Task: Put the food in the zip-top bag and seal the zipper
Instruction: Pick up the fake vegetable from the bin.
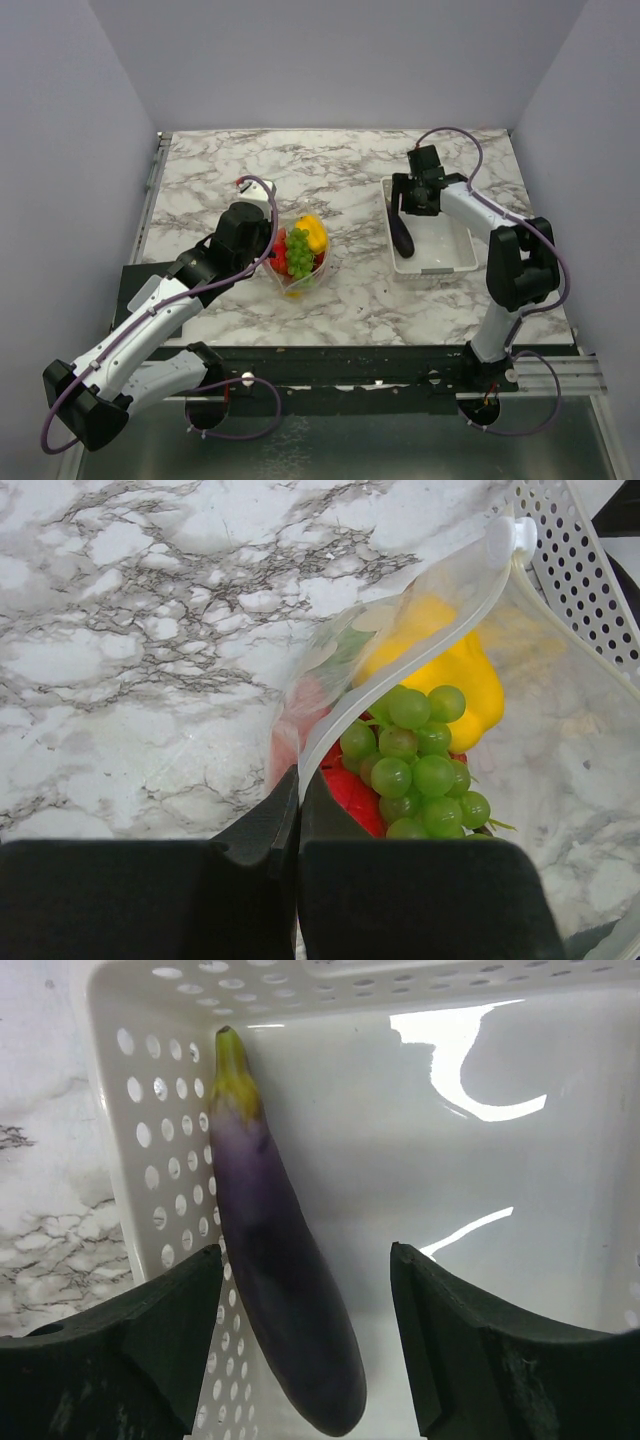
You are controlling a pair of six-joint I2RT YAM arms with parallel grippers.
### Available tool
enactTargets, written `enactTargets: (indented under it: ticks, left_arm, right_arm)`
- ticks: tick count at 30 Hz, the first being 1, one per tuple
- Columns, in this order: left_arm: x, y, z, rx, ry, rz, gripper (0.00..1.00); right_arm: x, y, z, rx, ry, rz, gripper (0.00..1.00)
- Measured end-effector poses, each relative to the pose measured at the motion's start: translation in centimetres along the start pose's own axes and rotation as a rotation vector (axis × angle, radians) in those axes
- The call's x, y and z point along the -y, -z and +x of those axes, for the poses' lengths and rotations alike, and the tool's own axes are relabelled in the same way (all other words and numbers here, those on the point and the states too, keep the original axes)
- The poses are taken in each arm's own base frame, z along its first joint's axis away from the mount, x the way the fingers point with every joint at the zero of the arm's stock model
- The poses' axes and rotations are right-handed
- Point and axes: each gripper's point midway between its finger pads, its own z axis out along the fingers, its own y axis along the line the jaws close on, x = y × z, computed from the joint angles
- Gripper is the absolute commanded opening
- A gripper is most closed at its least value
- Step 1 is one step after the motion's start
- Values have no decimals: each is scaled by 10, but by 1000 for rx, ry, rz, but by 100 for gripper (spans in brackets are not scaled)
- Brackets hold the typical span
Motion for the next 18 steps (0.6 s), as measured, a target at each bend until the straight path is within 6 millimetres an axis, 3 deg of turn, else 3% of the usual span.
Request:
enactTargets:
  ticks: [6, 18]
  left_arm:
    - [0, 0, 0, 2, 1, 0, 0]
    - [0, -1, 0, -1, 0, 0, 0]
  right_arm:
    - [-5, -14, -5, -7, -15, -46, 74]
    - [-4, -40, 8, -64, -28, -65, 75]
